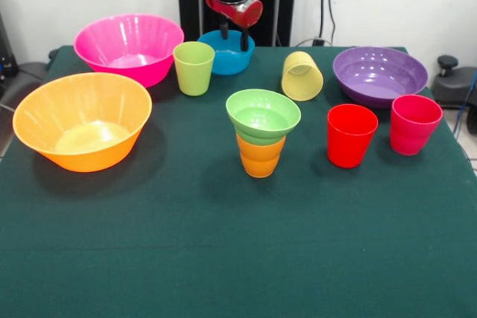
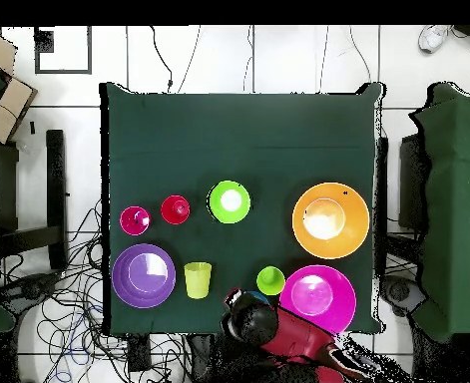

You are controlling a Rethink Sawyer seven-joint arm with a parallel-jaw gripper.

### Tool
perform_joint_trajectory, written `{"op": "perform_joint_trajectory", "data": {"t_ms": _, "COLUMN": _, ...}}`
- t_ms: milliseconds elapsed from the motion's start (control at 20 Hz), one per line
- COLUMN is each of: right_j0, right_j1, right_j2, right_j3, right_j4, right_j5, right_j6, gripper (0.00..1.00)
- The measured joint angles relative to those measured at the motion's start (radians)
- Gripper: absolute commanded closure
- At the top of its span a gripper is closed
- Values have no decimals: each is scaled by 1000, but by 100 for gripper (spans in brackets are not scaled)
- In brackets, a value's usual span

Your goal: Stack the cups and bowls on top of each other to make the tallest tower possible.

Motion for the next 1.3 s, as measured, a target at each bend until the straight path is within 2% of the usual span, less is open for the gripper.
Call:
{"op": "perform_joint_trajectory", "data": {"t_ms": 700, "right_j0": 0, "right_j1": 55, "right_j2": -3, "right_j3": 0, "right_j4": 0, "right_j5": -2, "right_j6": 0, "gripper": 0}}
{"op": "perform_joint_trajectory", "data": {"t_ms": 1300, "right_j0": -2, "right_j1": 110, "right_j2": 0, "right_j3": -1, "right_j4": 1, "right_j5": -47, "right_j6": 0, "gripper": 0}}
